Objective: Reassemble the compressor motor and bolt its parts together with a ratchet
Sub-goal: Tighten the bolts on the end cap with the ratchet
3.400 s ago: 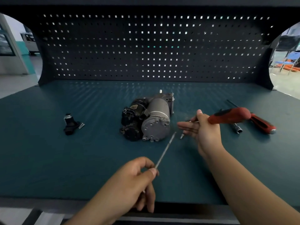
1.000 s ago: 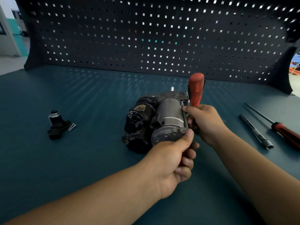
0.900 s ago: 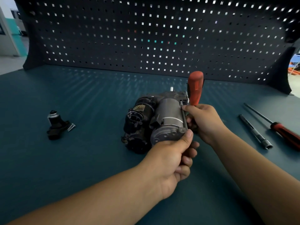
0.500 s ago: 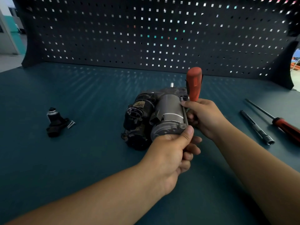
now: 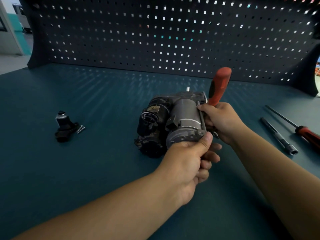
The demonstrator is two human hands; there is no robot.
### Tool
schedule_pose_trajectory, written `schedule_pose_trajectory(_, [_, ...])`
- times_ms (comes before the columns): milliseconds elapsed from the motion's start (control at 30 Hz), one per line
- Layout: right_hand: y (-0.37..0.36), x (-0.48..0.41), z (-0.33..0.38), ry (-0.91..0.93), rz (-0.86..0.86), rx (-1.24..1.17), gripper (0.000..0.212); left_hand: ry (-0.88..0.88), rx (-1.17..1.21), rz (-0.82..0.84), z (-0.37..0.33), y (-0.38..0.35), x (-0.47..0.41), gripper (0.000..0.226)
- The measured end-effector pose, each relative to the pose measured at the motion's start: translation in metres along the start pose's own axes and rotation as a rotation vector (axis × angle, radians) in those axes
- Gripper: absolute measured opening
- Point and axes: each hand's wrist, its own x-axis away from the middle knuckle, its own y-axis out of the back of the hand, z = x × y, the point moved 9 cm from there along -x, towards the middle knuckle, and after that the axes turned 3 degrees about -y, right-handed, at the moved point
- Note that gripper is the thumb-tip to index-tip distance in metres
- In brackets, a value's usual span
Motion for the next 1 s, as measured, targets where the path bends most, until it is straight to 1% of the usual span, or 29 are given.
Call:
schedule_pose_trajectory(267, [0.002,0.000,-0.001,-0.018,-0.056,0.024,0.035,0.113,0.091,0.088,0.006,0.000,0.001,0.025])
schedule_pose_trajectory(433, [0.002,0.003,0.001,0.007,-0.066,0.016,0.037,0.134,0.139,0.126,0.006,-0.004,0.002,0.024])
schedule_pose_trajectory(500, [0.006,0.007,0.005,0.034,-0.092,0.106,0.037,0.137,0.165,0.117,0.006,-0.005,0.002,0.020])
schedule_pose_trajectory(667, [0.036,0.022,0.028,0.132,-0.258,0.455,0.040,0.155,0.208,0.123,0.010,-0.005,0.000,0.020])
schedule_pose_trajectory(733, [0.054,0.030,0.044,0.164,-0.300,0.537,0.030,0.159,0.173,0.137,0.012,-0.005,0.001,0.021])
schedule_pose_trajectory(767, [0.062,0.035,0.052,0.182,-0.295,0.533,0.025,0.159,0.150,0.145,0.012,-0.005,0.001,0.022])
schedule_pose_trajectory(833, [0.077,0.050,0.065,0.231,-0.260,0.436,0.026,0.152,0.115,0.159,0.012,-0.004,0.001,0.026])
schedule_pose_trajectory(867, [0.085,0.060,0.070,0.258,-0.256,0.352,0.026,0.144,0.105,0.164,0.011,-0.003,0.001,0.026])
schedule_pose_trajectory(933, [0.099,0.079,0.079,0.297,-0.278,0.178,0.020,0.132,0.084,0.170,0.011,-0.003,0.001,0.024])
schedule_pose_trajectory(1000, [0.101,0.092,0.083,0.284,-0.241,-0.071,0.024,0.125,0.065,0.166,0.011,-0.002,0.002,0.021])
